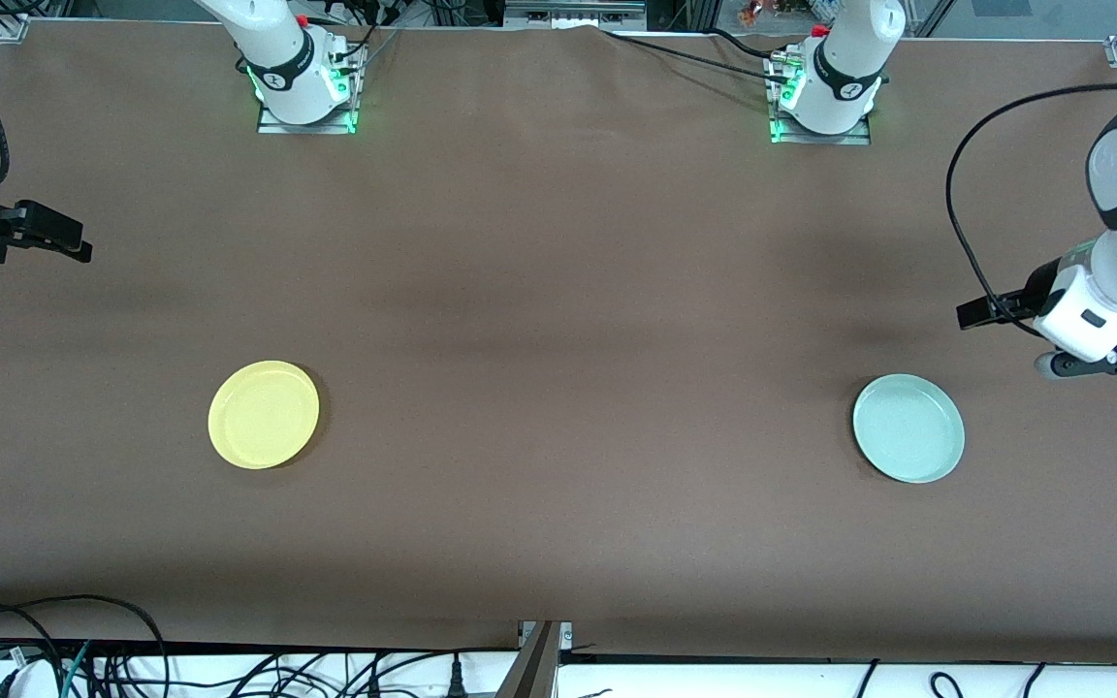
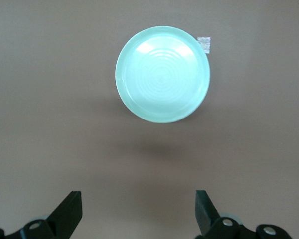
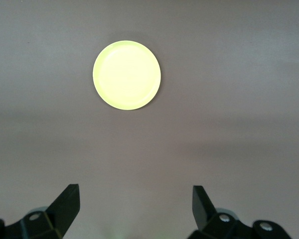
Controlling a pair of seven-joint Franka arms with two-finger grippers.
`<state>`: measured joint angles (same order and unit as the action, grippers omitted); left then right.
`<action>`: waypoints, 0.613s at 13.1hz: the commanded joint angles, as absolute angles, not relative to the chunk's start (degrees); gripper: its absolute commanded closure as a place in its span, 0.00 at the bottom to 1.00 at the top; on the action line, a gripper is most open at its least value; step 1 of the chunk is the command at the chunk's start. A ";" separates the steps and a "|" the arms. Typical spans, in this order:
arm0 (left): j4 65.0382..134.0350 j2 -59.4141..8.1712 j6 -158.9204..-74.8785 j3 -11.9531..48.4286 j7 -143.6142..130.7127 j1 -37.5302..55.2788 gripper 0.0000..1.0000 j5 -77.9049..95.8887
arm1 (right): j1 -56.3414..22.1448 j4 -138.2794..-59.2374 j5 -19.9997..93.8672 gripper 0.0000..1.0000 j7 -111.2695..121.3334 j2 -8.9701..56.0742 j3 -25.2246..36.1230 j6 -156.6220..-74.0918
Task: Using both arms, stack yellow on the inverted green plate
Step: 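Move the left gripper toward the pale green plate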
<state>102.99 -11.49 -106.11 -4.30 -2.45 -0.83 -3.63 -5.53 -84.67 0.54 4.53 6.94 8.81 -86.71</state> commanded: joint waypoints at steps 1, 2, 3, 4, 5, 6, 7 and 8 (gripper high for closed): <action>106.96 -14.56 -113.70 -3.96 4.47 -3.77 0.00 -2.20 | -5.36 -84.73 0.26 0.00 3.87 6.68 8.61 -86.84; 106.79 -18.16 -116.51 -3.78 5.00 -5.87 0.00 -1.85 | -5.36 -84.73 0.26 0.00 3.87 6.68 8.61 -86.84; 106.70 -21.06 -119.68 -3.69 6.92 -7.37 0.00 -0.98 | -5.36 -84.73 0.26 0.00 3.87 6.68 8.61 -86.84; 106.79 -23.79 -122.93 -3.69 10.68 -8.17 0.00 0.25 | -5.36 -84.73 0.26 0.00 3.87 6.68 8.61 -86.84; 106.79 -26.43 -125.39 -3.69 13.16 -9.13 0.00 1.66 | -5.36 -84.73 0.26 0.00 3.87 6.68 8.61 -86.84; 106.79 -28.89 -127.68 -3.60 14.05 -10.10 0.00 2.19 | -5.36 -84.73 0.26 0.00 3.87 6.68 8.61 -86.84; 106.87 -30.57 -129.45 -3.60 14.41 -10.19 0.00 2.28 | -5.36 -84.73 0.26 0.00 3.87 6.68 8.61 -86.84; 106.87 -31.63 -129.81 -3.60 14.59 -10.37 0.00 2.29 | -5.36 -84.73 0.26 0.00 3.87 6.68 8.61 -86.84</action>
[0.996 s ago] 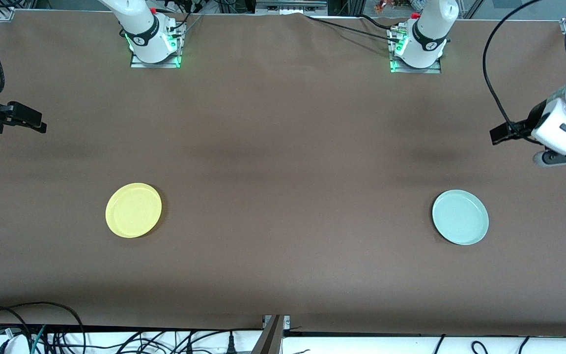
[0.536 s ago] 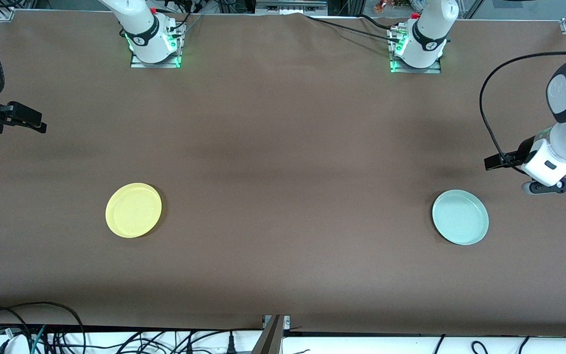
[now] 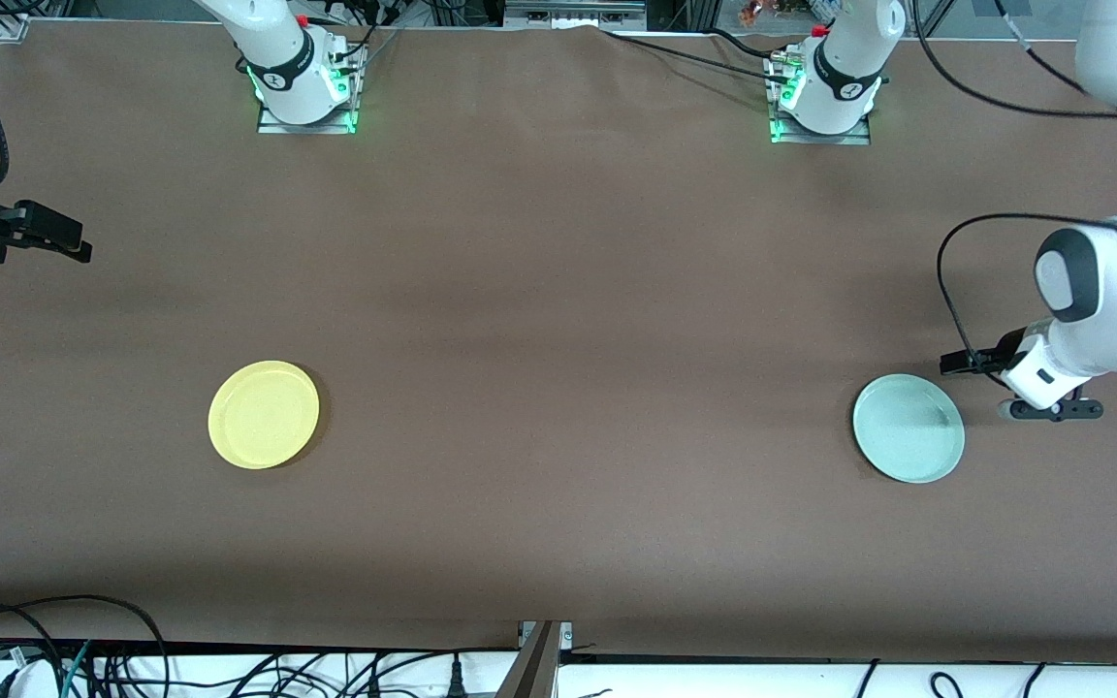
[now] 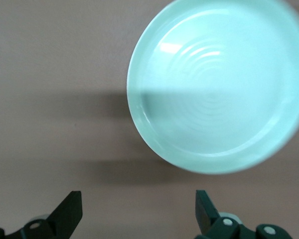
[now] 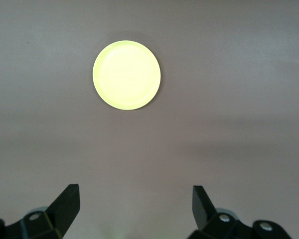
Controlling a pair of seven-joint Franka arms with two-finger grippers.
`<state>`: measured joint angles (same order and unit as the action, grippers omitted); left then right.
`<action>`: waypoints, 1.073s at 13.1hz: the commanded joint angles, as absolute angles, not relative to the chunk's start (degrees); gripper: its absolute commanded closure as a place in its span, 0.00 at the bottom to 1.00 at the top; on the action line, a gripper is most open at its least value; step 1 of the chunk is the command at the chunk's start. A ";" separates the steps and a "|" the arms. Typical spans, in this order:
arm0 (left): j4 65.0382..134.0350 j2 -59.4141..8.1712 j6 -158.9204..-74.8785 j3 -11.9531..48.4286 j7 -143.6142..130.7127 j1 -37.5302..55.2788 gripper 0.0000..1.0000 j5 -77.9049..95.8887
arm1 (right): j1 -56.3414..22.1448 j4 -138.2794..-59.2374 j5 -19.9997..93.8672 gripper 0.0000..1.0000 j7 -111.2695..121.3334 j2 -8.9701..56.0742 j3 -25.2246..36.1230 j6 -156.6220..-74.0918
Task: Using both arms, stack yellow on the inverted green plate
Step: 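Lower the left gripper and pinch the green plate's rim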
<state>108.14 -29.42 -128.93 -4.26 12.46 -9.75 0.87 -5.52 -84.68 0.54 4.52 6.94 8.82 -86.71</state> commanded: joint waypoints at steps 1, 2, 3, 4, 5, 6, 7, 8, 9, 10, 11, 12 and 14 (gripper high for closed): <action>106.88 -31.90 -129.90 -3.52 14.85 -10.55 0.00 2.46 | -5.36 -84.73 0.26 0.00 3.87 6.68 8.61 -86.84; 106.70 -32.86 -130.51 -3.52 15.64 -10.46 0.00 2.46 | -5.36 -84.73 0.26 0.00 3.87 6.68 8.61 -86.84; 106.70 -33.92 -132.00 -3.52 16.86 -10.55 0.00 2.46 | -5.36 -84.73 0.26 0.00 3.87 6.68 8.61 -86.84; 106.53 -35.06 -133.66 -3.52 17.83 -10.63 0.00 2.46 | -5.36 -84.73 0.26 0.00 3.87 6.68 8.61 -86.84; 106.35 -35.33 -134.03 -3.52 18.19 -10.90 0.00 2.55 | -5.36 -84.73 0.26 0.00 3.87 6.68 8.61 -86.84; 106.17 -35.33 -134.03 -3.52 18.28 -10.90 0.00 2.46 | -5.36 -84.73 0.26 0.00 3.95 6.68 8.61 -86.84; 106.08 -35.33 -134.12 -3.52 18.28 -10.99 0.07 2.55 | -5.36 -84.73 0.26 0.00 3.96 6.68 8.61 -86.84; 105.91 -35.42 -134.21 -3.52 18.28 -10.90 0.18 2.46 | -5.36 -84.73 0.26 0.00 3.87 6.68 8.61 -86.84; 105.47 -35.68 -134.21 -3.52 18.37 -10.90 0.29 2.46 | -5.27 -84.73 0.26 0.00 3.95 6.68 8.61 -86.84; 105.12 -36.12 -134.21 -3.52 18.37 -10.90 0.37 2.46 | -5.27 -84.73 0.26 0.00 3.96 6.68 8.61 -86.84; 104.77 -36.38 -134.21 -3.52 18.37 -10.90 0.39 2.46 | -5.27 -84.73 0.26 0.00 3.87 6.68 8.61 -86.84; 104.33 -36.39 -134.21 -3.52 18.37 -10.90 0.39 2.46 | -5.36 -84.73 0.26 0.00 3.87 6.68 8.61 -86.84; 102.84 -36.82 -134.03 -3.52 17.67 -10.20 0.31 2.55 | -5.36 -84.73 0.26 0.00 3.87 6.68 8.61 -86.84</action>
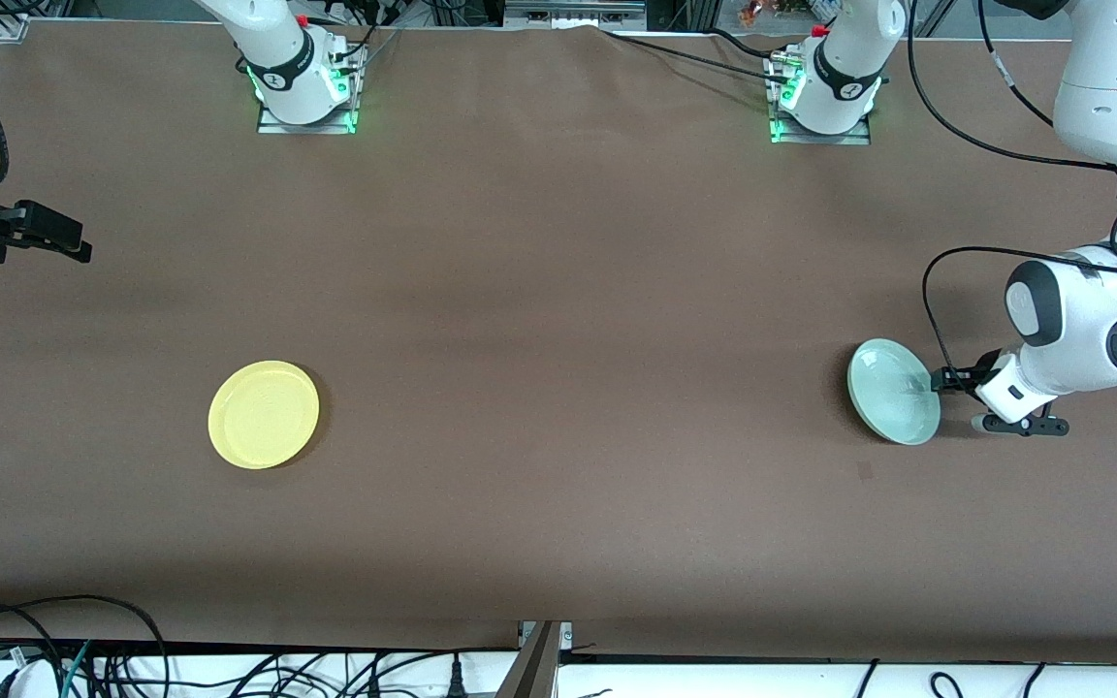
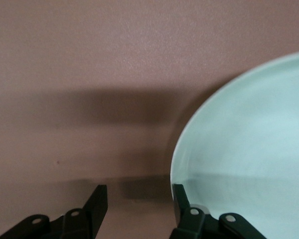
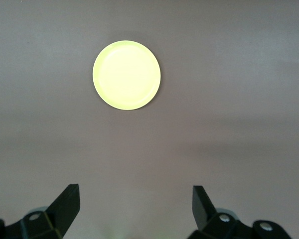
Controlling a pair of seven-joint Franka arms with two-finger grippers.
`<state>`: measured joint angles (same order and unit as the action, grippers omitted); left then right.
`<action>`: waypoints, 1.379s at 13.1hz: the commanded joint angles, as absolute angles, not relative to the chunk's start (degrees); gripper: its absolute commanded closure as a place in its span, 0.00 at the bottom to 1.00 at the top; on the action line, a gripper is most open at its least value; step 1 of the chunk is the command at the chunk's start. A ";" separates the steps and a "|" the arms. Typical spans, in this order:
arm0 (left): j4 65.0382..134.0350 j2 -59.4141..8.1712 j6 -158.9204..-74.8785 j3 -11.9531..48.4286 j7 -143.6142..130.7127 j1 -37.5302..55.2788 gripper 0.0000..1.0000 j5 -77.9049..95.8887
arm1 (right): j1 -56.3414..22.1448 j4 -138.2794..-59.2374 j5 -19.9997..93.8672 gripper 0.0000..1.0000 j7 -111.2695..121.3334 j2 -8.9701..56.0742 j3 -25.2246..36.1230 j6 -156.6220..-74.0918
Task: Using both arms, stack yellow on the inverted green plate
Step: 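Lower the left gripper and pinch the green plate's rim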
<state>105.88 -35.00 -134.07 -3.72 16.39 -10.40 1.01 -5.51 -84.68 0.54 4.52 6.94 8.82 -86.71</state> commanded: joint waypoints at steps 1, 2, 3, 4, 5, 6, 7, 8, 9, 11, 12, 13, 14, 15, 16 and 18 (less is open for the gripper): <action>100.83 -37.00 -133.25 -3.52 17.06 -9.76 0.18 2.72 | -5.27 -84.73 0.26 0.00 3.87 6.68 8.61 -86.84; 99.85 -37.00 -131.59 -3.52 16.79 -9.32 0.12 3.51 | -5.27 -84.73 0.26 0.00 3.95 6.68 8.61 -86.84; 98.71 -37.09 -129.92 -3.52 16.53 -9.06 0.09 4.56 | -5.27 -84.73 0.26 0.00 3.96 6.68 8.61 -86.84; 98.61 -37.18 -129.47 -3.52 16.61 -8.79 0.09 4.74 | -5.27 -84.73 0.26 0.00 3.96 6.68 8.61 -86.84; 98.87 -37.26 -129.46 -3.52 16.70 -8.79 0.09 4.75 | -5.27 -84.73 0.26 0.00 3.87 6.68 8.61 -86.84; 99.14 -37.70 -129.46 -3.52 17.57 -8.88 0.10 4.75 | -5.27 -84.73 0.26 0.00 3.87 6.68 8.61 -86.84; 99.23 -38.14 -129.46 -3.52 18.45 -8.88 0.15 4.66 | -5.27 -84.73 0.26 0.00 3.87 6.68 8.61 -86.84; 99.49 -38.41 -129.46 -3.52 19.07 -9.05 0.24 4.66 | -5.27 -84.73 0.26 0.00 3.87 6.68 8.61 -86.84; 99.49 -39.02 -129.46 -3.52 19.25 -9.23 0.36 4.66 | -5.27 -84.73 0.26 0.00 3.95 6.68 8.61 -86.84; 99.41 -39.02 -129.38 -3.52 20.47 -9.14 0.47 4.66 | -5.27 -84.73 0.26 0.00 3.87 6.59 8.61 -86.84; 99.40 -39.02 -129.38 -3.52 20.48 -9.05 0.47 4.66 | -5.27 -84.73 0.26 0.00 3.87 6.68 8.61 -86.84; 99.40 -38.94 -129.37 -3.52 20.48 -9.05 0.47 4.66 | -5.27 -84.73 0.26 0.00 3.87 6.68 8.61 -86.84; 99.40 -38.94 -129.37 -3.52 20.48 -9.05 0.46 4.66 | -5.27 -84.73 0.26 0.00 3.87 6.68 8.61 -86.84; 99.40 -38.94 -129.37 -3.52 20.48 -9.05 0.46 4.66 | -5.27 -84.73 0.26 0.00 3.87 6.68 8.61 -86.84; 99.32 -38.85 -129.29 -3.52 20.39 -9.05 0.45 4.66 | -5.36 -84.73 0.35 0.00 3.87 6.68 8.61 -86.84; 99.23 -38.32 -128.24 -3.52 20.30 -9.14 0.37 4.66 | -5.45 -84.73 0.35 0.00 3.87 6.68 8.61 -86.92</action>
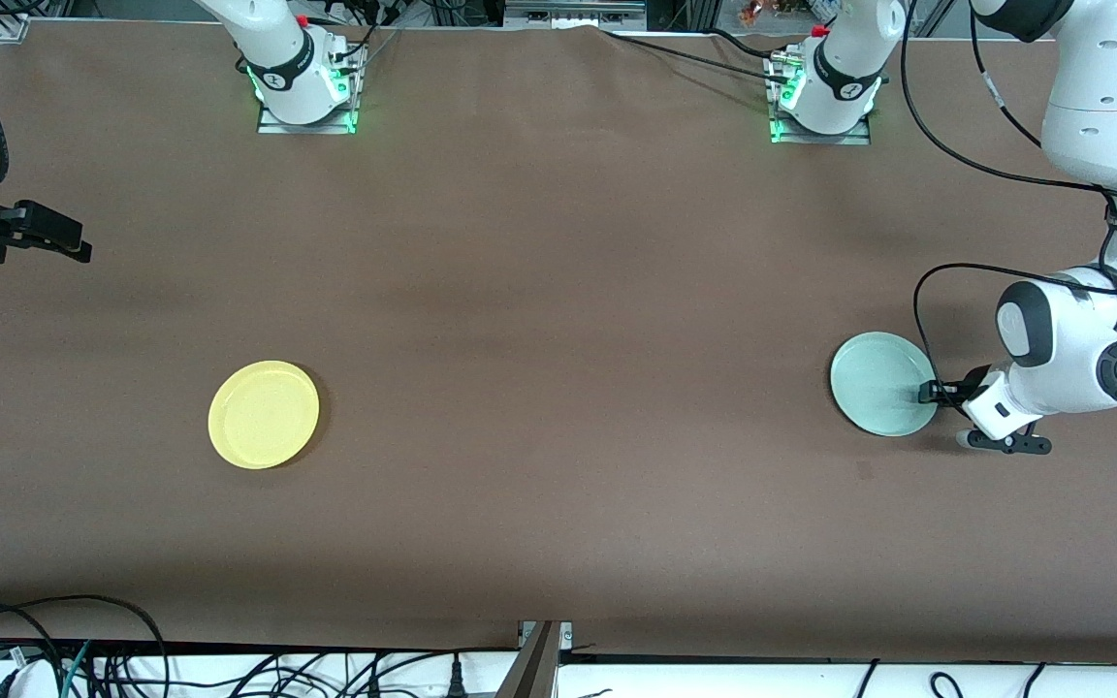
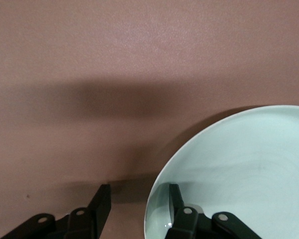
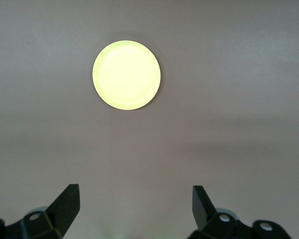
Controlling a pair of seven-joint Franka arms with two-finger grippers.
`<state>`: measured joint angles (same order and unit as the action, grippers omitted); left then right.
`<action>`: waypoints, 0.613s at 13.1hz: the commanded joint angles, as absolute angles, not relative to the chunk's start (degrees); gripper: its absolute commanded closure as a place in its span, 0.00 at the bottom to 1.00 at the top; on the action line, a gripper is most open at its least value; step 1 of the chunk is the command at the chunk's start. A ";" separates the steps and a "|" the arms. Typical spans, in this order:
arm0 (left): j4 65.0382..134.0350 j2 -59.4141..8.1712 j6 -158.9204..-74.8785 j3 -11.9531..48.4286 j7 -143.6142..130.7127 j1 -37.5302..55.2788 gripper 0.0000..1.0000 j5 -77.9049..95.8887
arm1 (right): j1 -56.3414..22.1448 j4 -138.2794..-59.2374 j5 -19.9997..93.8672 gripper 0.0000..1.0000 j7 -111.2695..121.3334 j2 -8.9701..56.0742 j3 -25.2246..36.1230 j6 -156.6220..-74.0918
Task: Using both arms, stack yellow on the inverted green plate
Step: 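Lower the left gripper and pinch the green plate's rim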
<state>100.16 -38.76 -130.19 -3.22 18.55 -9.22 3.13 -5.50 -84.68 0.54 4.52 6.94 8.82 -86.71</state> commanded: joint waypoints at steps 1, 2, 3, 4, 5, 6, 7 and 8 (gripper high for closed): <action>99.05 -38.23 -127.28 -3.52 20.39 -9.14 0.36 4.66 | -5.71 -84.73 0.26 0.00 3.87 6.68 8.61 -86.92; 99.05 -38.15 -127.18 -3.52 20.39 -9.14 0.36 4.66 | -5.71 -84.73 0.26 0.00 3.87 6.68 8.61 -86.92; 99.05 -38.14 -127.18 -3.52 20.39 -9.14 0.36 4.66 | -5.71 -84.73 0.26 0.00 3.87 6.68 8.61 -86.92; 99.05 -38.14 -127.09 -3.52 20.39 -9.14 0.36 4.66 | -5.80 -84.73 0.26 0.00 3.95 6.68 8.53 -86.92; 99.05 -38.06 -127.00 -3.52 20.39 -9.14 0.36 4.66 | -5.71 -84.73 0.26 0.00 4.04 6.68 8.61 -86.92; 99.05 -37.62 -126.04 -3.52 20.48 -9.14 0.39 4.66 | -5.28 -84.73 0.26 0.00 4.30 6.68 8.61 -86.92; 99.05 -37.36 -125.17 -3.52 20.65 -9.14 0.42 4.66 | -5.27 -84.73 0.26 0.00 4.31 6.68 8.70 -86.92; 99.05 -37.18 -124.90 -3.52 20.65 -9.14 0.46 4.66 | -5.27 -84.73 0.26 0.00 4.05 6.68 8.70 -86.84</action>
<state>99.20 -38.53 -127.03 -3.22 18.65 -9.22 3.14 -5.51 -84.68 0.54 4.52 6.94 8.82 -86.72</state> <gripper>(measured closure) 0.388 0.000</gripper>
